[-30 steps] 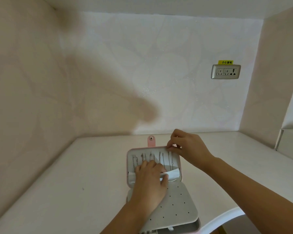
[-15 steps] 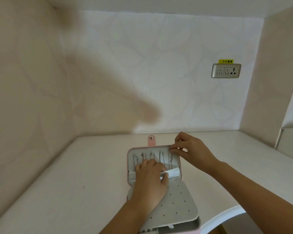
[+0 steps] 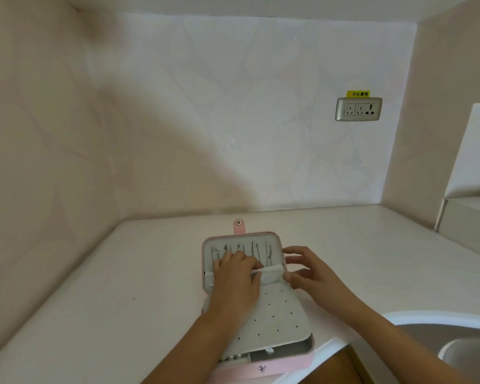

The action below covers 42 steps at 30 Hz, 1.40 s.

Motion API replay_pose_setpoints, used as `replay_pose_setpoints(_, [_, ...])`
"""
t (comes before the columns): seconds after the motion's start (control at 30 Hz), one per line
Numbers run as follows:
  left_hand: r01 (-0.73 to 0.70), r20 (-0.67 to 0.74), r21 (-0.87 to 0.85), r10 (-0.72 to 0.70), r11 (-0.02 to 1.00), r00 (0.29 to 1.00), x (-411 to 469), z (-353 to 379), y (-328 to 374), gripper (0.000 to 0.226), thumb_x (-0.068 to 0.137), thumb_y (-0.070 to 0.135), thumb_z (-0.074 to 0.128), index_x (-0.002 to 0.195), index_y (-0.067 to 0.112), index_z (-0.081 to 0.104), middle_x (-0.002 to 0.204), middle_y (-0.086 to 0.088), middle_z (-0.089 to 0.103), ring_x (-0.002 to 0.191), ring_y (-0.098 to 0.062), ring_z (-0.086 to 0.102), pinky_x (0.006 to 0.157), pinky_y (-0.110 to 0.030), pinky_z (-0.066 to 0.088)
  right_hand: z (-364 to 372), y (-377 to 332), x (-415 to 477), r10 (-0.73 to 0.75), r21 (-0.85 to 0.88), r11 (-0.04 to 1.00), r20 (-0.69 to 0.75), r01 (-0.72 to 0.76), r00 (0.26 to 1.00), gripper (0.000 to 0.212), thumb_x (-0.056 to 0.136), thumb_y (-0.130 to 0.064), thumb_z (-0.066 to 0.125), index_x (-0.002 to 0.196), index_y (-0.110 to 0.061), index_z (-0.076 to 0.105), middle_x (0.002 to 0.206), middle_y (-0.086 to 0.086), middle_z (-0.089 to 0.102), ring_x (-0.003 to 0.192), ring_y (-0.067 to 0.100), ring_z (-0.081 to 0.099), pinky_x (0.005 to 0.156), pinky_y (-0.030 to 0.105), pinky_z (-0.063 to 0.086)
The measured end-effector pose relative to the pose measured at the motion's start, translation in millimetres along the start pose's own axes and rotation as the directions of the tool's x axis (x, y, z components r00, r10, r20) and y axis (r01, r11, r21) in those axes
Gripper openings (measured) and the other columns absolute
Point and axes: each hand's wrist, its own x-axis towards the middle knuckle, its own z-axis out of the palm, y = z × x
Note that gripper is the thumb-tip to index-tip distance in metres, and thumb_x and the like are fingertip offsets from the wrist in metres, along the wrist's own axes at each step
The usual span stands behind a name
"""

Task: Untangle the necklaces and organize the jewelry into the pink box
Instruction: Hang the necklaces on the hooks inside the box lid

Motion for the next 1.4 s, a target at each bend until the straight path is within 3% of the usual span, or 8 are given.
replay_pose_setpoints(0.27, [0.182,-0.137,-0.097,-0.195,0.978,0.971,-0.7,-16.5,-22.1,0.060,0.083,0.024,0.066,0.137,0.026,0.040,0.132,-0.002,0.038,0.124,-0.020,0.032,0.104,-0.030,0.022,5.8,-11.4,-21.5,0.168,0.129,0.977,0.035,-0.171,0.985,0.019,0.094,-0.015,0.058,0.110,-0.022,0.065,0.116,-0.007,0.066,0.090,0.013,0.070,0.074,0.025,0.056])
replay_pose_setpoints(0.43, [0.479,0.202,-0.275,-0.437,0.834,0.876,2.2,-21.5,-51.0,0.083,0.078,0.031,0.075,0.144,0.011,0.029,0.139,-0.014,0.044,0.124,-0.029,0.046,0.100,-0.037,0.041,6.0,-18.4,-31.8,0.159,0.068,0.984,0.079,-0.164,0.984,0.019,0.091,-0.025,0.061,0.110,-0.025,0.067,0.115,-0.017,0.064,0.092,0.004,0.068,0.077,0.022,0.054])
replay_pose_setpoints(0.6, [0.566,0.322,-0.358,-0.470,0.743,0.822,3.7,-23.2,-53.3,0.079,0.080,0.027,0.075,0.143,0.004,0.032,0.137,-0.014,0.050,0.118,-0.028,0.055,0.092,-0.033,0.045,0.4,-23.8,-41.0,0.175,-0.094,0.984,0.313,-0.153,0.933,0.067,0.064,-0.054,0.078,0.124,-0.037,0.055,0.128,-0.017,0.053,0.113,0.008,0.057,0.096,0.028,0.050])
replay_pose_setpoints(0.73, [0.588,0.336,-0.428,-0.483,0.686,0.808,5.4,-20.5,-56.2,0.056,0.083,0.017,0.072,0.132,0.002,0.050,0.123,-0.015,0.061,0.102,-0.028,0.064,0.084,-0.034,0.053,-4.0,-27.8,-52.1,0.145,-0.097,0.989,0.423,-0.114,0.894,0.087,0.062,-0.045,0.081,0.137,-0.038,0.037,0.139,-0.022,0.037,0.129,0.004,0.040,0.105,0.023,0.041])
replay_pose_setpoints(0.83, [0.617,0.406,-0.622,-0.474,0.483,0.781,2.4,-24.1,-54.2,0.031,0.086,0.000,0.063,0.117,-0.003,0.061,0.105,-0.019,0.068,0.082,-0.029,0.067,0.063,-0.031,0.056,-4.1,-28.6,-61.7,0.128,-0.118,0.989,0.445,-0.084,0.886,0.094,0.064,-0.037,0.085,0.137,-0.049,0.028,0.139,-0.030,0.033,0.131,-0.005,0.033,0.108,0.017,0.034])
replay_pose_setpoints(0.93, [0.596,0.420,-0.743,-0.482,0.303,0.769,3.0,-24.7,-56.8,0.030,0.086,-0.006,0.060,0.116,-0.008,0.061,0.105,-0.023,0.067,0.089,-0.036,0.066,0.075,-0.043,0.057,3.3,-27.6,-71.2,0.147,-0.176,0.981,0.403,-0.081,0.903,0.097,0.064,-0.037,0.087,0.136,-0.052,0.025,0.137,-0.035,0.031,0.128,-0.009,0.034,0.109,0.017,0.032])
replay_pose_setpoints(1.2, [0.431,0.280,-0.872,-0.486,0.231,0.828,6.0,-32.0,-65.0,0.046,0.083,-0.001,0.067,0.127,0.003,0.053,0.111,-0.015,0.067,0.096,-0.031,0.067,0.084,-0.043,0.054,8.5,-29.7,-70.4,0.126,-0.242,0.966,0.148,-0.087,0.981,0.080,0.075,-0.023,0.080,0.143,-0.026,0.038,0.135,-0.019,0.049,0.119,-0.004,0.051,0.105,0.018,0.039])
replay_pose_setpoints(1.4, [0.286,0.201,-0.951,-0.468,0.118,0.860,4.5,-46.5,-54.0,0.042,0.091,0.050,0.052,0.098,0.011,0.066,0.094,-0.006,0.072,0.088,-0.023,0.068,0.080,-0.039,0.052,10.6,-7.4,-62.9,0.122,-0.144,0.980,-0.088,-0.134,0.989,0.052,0.080,-0.017,0.075,0.129,-0.021,0.058,0.120,-0.012,0.064,0.099,-0.012,0.060,0.090,0.006,0.044])
